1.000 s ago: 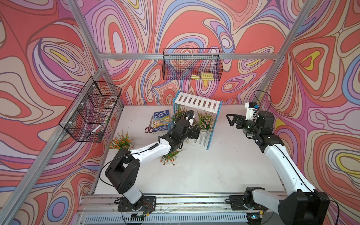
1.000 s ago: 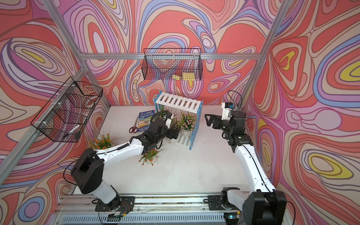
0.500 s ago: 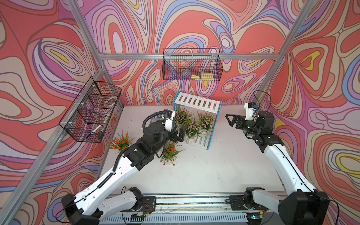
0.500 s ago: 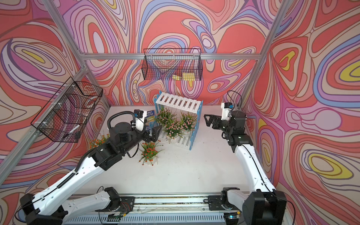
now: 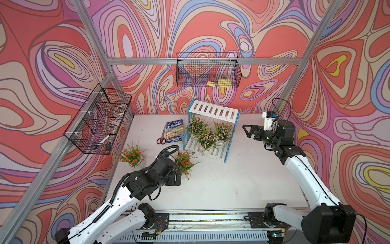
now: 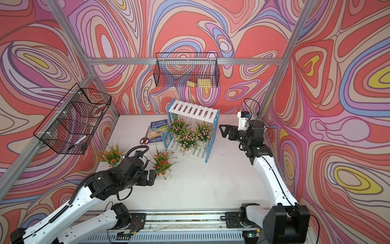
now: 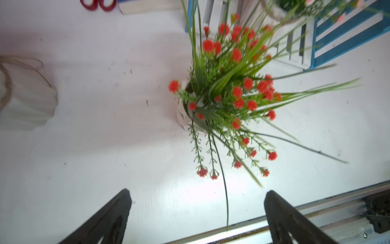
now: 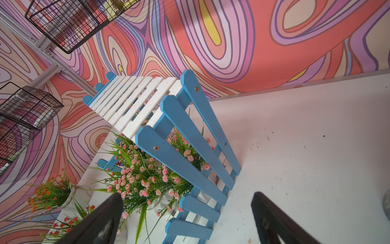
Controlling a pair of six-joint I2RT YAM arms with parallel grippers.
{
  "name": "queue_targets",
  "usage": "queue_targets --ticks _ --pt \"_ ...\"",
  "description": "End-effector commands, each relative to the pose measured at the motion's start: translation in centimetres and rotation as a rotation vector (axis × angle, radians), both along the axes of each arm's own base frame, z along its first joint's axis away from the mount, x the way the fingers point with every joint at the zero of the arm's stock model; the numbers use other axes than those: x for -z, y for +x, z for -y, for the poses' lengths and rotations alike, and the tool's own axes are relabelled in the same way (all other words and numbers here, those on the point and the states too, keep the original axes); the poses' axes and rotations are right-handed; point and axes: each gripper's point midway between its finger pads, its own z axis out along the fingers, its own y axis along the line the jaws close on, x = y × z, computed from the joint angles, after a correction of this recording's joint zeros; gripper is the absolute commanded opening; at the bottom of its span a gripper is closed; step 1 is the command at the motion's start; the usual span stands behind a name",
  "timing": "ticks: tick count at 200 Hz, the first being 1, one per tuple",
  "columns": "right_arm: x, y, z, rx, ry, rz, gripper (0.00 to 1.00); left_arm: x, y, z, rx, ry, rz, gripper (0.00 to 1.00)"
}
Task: Place the baby's breath potted plants on the rack by color
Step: Place the baby's breath potted plant on the rack, then pick up the baby's breath potted plant from the center of the board.
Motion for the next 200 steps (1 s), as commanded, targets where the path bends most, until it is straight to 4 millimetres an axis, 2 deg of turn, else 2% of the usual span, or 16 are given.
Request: queue_targets --ticks 1,31,50,53,54,56,93,134,200 --pt "-1.0 -0.2 -0.5 -0.02 0.002 0.027 0.98 2.3 -1.0 1.7 -0.056 -0.093 -0.126 1.0" --pt "-1.3 -0.4 -0.4 -0.017 -0.009 0.038 0.98 6.0 0.4 1.0 -0.169 -0.095 -0.071 1.0" --pt "-1.4 -0.4 -0.5 -0.021 -0.014 0.042 0.98 6.7 1.7 0.7 -0.201 -0.102 0.07 1.0" --pt "-1.4 -0.4 -0.5 -0.023 -0.014 0.044 0.98 6.1 2.0 1.1 -0.192 -0.12 0.103 1.0" --pt "-1.4 -0.4 -0.5 -0.023 -0.014 0.045 0.98 7.2 1.8 0.7 -0.194 -0.098 0.095 1.0" --pt "-1.4 -0.4 -0.5 -0.023 -0.014 0.046 0.98 7.4 1.8 0.7 -0.19 -0.096 0.109 1.0" --pt "-1.5 -0.1 -0.7 -0.028 0.008 0.059 0.98 5.8 5.0 2.3 -0.115 -0.049 0.375 1.0" --pt "-1.5 -0.2 -0.7 -0.026 0.006 0.069 0.98 5.0 7.5 4.6 -0.023 0.027 0.502 1.0" --pt "-1.6 -0.5 -0.7 -0.031 -0.005 0.078 0.98 5.9 9.3 5.0 -0.022 0.076 0.443 1.0"
